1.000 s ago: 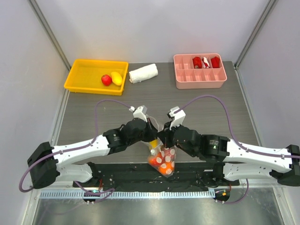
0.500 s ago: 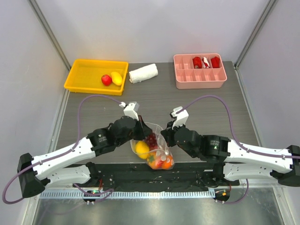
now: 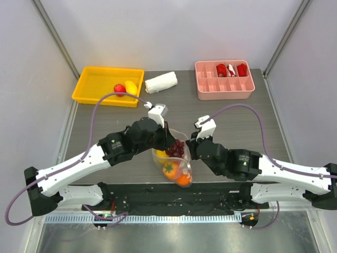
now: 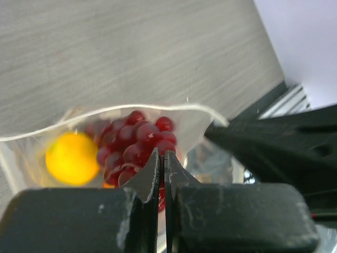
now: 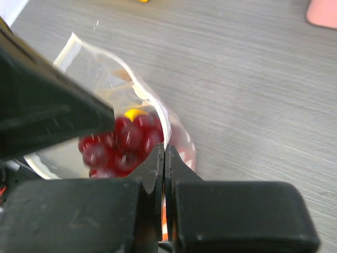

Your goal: Open the zip-top bag and remove the fake food

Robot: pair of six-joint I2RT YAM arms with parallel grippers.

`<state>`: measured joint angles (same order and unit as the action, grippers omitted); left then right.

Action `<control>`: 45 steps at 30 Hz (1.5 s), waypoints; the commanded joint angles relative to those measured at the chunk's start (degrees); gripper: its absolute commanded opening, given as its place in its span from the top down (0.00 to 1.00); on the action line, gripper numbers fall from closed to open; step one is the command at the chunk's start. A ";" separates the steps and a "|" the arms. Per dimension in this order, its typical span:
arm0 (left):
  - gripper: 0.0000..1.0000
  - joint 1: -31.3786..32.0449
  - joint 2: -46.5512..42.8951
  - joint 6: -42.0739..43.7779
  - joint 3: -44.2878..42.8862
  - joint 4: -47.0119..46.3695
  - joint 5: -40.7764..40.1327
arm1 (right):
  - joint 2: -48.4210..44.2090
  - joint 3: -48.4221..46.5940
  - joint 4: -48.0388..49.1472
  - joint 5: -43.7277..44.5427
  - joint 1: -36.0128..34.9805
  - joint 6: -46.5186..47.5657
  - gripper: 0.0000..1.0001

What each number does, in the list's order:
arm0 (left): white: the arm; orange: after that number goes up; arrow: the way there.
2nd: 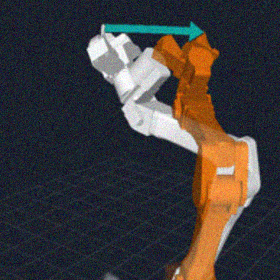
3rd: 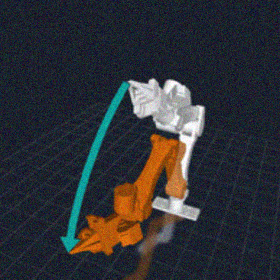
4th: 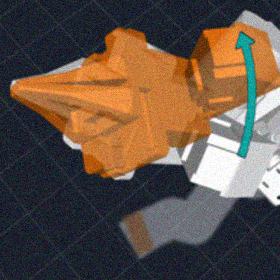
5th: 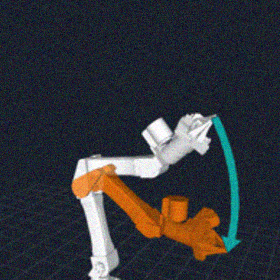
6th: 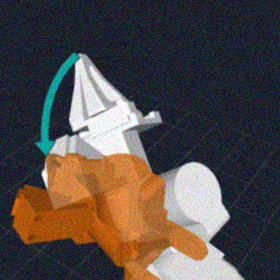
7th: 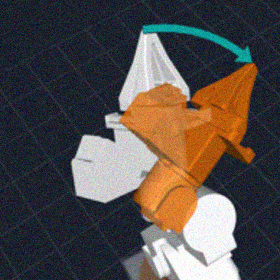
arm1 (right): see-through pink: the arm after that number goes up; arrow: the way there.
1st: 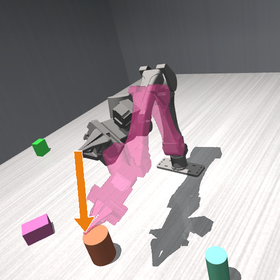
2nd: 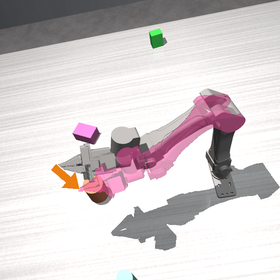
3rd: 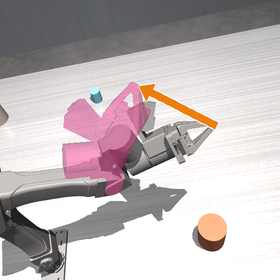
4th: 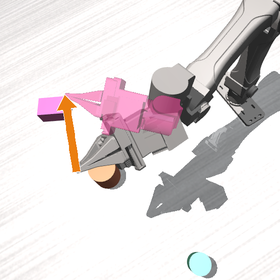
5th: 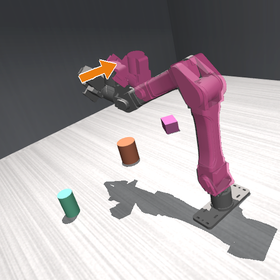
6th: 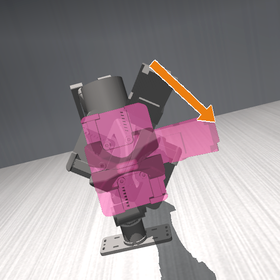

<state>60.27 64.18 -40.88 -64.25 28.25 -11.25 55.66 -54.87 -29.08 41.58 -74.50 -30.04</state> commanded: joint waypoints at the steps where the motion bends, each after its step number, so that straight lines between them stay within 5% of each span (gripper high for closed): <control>1: 1.00 0.20 -1.42 3.44 0.78 -1.70 5.62 | -1.43 -3.14 -0.10 5.52 -0.03 1.56 0.99; 10: 1.00 0.20 -6.79 5.81 -2.36 -4.53 7.12 | 2.52 -0.41 -1.50 11.15 -0.12 2.18 0.99; 19: 1.00 -3.13 -3.10 5.29 -12.03 0.93 -6.69 | 3.23 0.03 -4.58 15.10 -0.03 -0.01 0.98; 28: 1.00 -20.88 -2.75 7.39 -18.35 -1.89 -1.50 | 4.81 1.61 -6.95 15.46 1.02 -1.42 0.99; 33: 1.00 -37.54 5.75 3.19 -24.86 0.75 7.27 | 4.81 2.84 -6.95 13.27 1.20 -2.04 0.99; 38: 1.00 -48.73 13.15 -1.81 -27.42 -6.08 18.24 | 3.32 3.72 -7.04 11.33 1.20 -3.00 0.99; 45: 1.00 -59.82 32.21 -6.83 -38.13 -9.53 20.91 | 1.30 4.07 -7.04 9.92 1.20 -2.92 0.99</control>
<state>4.93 88.73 -43.13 -95.13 24.73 4.67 59.18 -50.98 -36.51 51.51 -73.34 -31.31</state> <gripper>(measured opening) 0.006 0.026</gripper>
